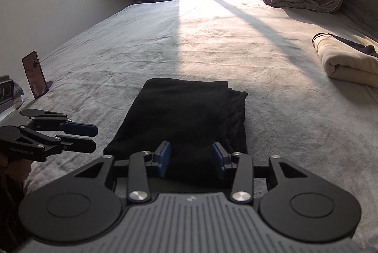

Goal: Fold clothes
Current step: 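Open both grippers and release the folded black bundle onto the bed, then grasp the black bundle's ends with the left gripper while the right gripper grasps the other end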

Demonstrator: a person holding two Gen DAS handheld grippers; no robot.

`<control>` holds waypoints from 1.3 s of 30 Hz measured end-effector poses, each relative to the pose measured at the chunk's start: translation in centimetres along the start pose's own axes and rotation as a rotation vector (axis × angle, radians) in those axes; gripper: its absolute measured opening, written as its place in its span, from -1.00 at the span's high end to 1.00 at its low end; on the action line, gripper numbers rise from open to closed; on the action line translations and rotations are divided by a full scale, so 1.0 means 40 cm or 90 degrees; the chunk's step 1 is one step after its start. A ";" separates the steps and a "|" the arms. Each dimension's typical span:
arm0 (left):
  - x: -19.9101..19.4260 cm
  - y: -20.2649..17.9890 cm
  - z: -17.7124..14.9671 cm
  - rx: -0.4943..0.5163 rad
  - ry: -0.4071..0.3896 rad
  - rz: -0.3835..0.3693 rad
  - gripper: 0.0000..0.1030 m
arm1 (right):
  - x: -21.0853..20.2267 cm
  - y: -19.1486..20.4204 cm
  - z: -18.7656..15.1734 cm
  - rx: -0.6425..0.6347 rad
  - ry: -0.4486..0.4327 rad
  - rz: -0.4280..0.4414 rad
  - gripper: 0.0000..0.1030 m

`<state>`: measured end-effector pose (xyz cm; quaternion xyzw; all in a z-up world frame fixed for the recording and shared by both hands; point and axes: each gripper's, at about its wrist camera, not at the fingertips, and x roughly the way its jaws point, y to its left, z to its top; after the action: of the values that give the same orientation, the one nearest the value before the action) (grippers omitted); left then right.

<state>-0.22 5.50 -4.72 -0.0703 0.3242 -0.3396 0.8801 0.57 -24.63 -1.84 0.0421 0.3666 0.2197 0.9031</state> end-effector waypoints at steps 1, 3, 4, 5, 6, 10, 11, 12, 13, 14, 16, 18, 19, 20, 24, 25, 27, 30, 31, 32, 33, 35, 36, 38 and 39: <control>0.002 0.016 0.005 -0.021 -0.001 0.003 0.12 | 0.005 -0.004 0.001 0.029 0.014 0.018 0.13; 0.011 0.045 0.013 -0.058 -0.002 0.005 0.09 | 0.016 -0.014 0.000 0.093 0.047 0.055 0.11; 0.020 0.061 0.018 -0.079 0.002 0.005 0.08 | 0.019 -0.018 -0.003 0.118 0.056 0.069 0.11; 0.032 0.079 0.024 -0.106 0.008 0.002 0.05 | 0.023 -0.023 -0.010 0.148 0.063 0.081 0.08; 0.048 0.094 0.029 -0.134 0.017 -0.006 0.04 | 0.026 -0.027 -0.017 0.172 0.068 0.090 0.00; 0.125 0.141 0.048 -0.248 0.036 -0.050 0.01 | 0.028 -0.036 -0.044 0.224 0.073 0.071 -0.05; 0.147 0.145 0.053 -0.263 0.037 -0.056 0.01 | 0.027 -0.043 -0.052 0.246 0.072 0.073 -0.07; 0.169 0.149 0.058 -0.278 0.037 -0.062 0.01 | 0.026 -0.054 -0.059 0.273 0.066 0.079 -0.09; 0.191 0.152 0.063 -0.292 0.035 -0.065 0.01 | 0.026 -0.064 -0.067 0.300 0.060 0.085 -0.10; 0.204 0.156 0.066 -0.302 0.030 -0.067 0.01 | 0.025 -0.075 -0.075 0.326 0.054 0.090 -0.10; 0.229 0.164 0.073 -0.335 0.015 -0.071 0.01 | 0.026 -0.098 -0.090 0.385 0.037 0.100 -0.10; 0.243 0.168 0.074 -0.357 0.000 -0.074 0.03 | 0.030 -0.122 -0.103 0.443 0.009 0.110 -0.10; 0.247 0.169 0.071 -0.366 -0.011 -0.072 0.05 | 0.032 -0.131 -0.105 0.464 -0.008 0.105 -0.10; 0.246 0.168 0.069 -0.367 -0.017 -0.068 0.13 | 0.033 -0.141 -0.107 0.485 -0.025 0.100 -0.09; 0.242 0.152 0.067 -0.375 -0.032 -0.051 0.62 | 0.047 -0.165 -0.090 0.514 -0.062 0.045 0.63; 0.236 0.148 0.068 -0.384 -0.040 -0.049 0.64 | 0.049 -0.169 -0.081 0.514 -0.069 0.041 0.63; 0.219 0.130 0.069 -0.390 -0.048 -0.042 0.67 | 0.044 -0.175 -0.062 0.512 -0.082 0.037 0.67; 0.173 0.092 0.059 -0.383 -0.074 -0.028 0.68 | 0.033 -0.181 -0.028 0.499 -0.102 0.032 0.67; 0.158 0.079 0.056 -0.380 -0.082 -0.024 0.68 | 0.031 -0.184 -0.018 0.496 -0.109 0.036 0.67; 0.143 0.066 0.052 -0.377 -0.090 -0.019 0.68 | 0.031 -0.188 -0.007 0.492 -0.113 0.038 0.67; 0.131 0.051 0.045 -0.371 -0.095 -0.014 0.68 | 0.033 -0.193 0.004 0.490 -0.115 0.039 0.67; 0.117 0.029 0.028 -0.365 -0.091 -0.005 0.67 | 0.041 -0.200 0.018 0.484 -0.113 0.036 0.67; 0.123 0.031 0.022 -0.364 -0.076 -0.003 0.66 | 0.046 -0.203 0.022 0.479 -0.109 0.033 0.67; 0.134 0.035 0.011 -0.361 -0.045 0.001 0.59 | 0.059 -0.205 0.023 0.468 -0.096 0.023 0.67; 0.139 0.039 0.005 -0.361 -0.030 0.003 0.49 | 0.065 -0.205 0.020 0.462 -0.089 0.017 0.59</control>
<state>3.87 3.08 -7.99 -0.3207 0.3854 -0.2320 0.8335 5.76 -30.85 -4.87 0.3789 0.3577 0.0835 0.8494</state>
